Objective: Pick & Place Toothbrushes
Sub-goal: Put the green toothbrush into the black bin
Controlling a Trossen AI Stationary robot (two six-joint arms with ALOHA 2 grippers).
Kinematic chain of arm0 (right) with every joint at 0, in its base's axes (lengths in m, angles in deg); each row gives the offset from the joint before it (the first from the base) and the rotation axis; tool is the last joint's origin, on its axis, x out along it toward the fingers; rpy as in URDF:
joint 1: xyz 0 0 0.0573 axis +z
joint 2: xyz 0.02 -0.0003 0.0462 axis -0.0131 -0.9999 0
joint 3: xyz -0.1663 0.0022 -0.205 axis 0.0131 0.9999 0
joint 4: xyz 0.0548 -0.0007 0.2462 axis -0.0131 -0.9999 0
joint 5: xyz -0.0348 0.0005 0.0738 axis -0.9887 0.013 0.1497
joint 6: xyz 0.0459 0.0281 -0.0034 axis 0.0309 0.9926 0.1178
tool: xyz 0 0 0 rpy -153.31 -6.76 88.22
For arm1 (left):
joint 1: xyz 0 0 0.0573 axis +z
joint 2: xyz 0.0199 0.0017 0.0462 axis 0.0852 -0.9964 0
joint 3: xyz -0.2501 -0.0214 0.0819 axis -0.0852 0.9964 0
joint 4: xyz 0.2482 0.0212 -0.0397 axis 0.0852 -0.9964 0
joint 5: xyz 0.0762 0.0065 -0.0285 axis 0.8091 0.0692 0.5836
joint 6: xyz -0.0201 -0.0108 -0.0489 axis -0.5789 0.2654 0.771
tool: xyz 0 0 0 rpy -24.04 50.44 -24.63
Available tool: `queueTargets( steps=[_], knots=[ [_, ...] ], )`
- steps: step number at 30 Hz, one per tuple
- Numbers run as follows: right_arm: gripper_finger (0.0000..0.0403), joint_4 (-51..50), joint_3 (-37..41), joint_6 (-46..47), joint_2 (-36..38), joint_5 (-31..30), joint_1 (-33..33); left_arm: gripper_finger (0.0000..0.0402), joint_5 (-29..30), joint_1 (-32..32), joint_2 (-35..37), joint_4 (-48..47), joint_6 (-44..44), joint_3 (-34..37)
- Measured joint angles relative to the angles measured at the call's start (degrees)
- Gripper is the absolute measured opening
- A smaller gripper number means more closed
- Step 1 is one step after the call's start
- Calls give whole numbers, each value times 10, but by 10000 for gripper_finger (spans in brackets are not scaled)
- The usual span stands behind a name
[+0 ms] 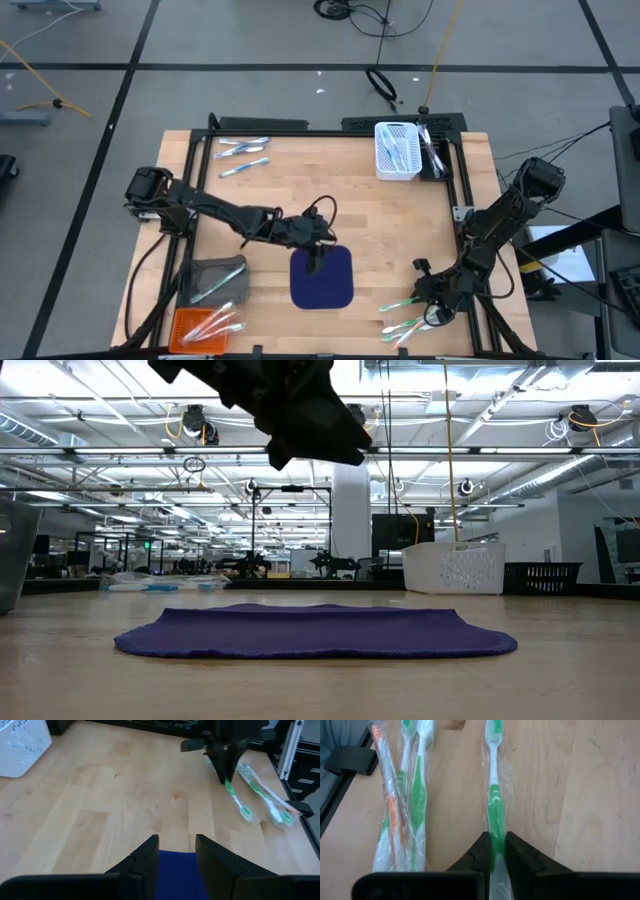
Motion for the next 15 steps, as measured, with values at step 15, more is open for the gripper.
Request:
queueTargets(
  steps=[15],
  knots=[
    [4, -22, 3, -75, 120, -141, -1, 127, 0, -3, 0, 36, -3, 0]
  ],
)
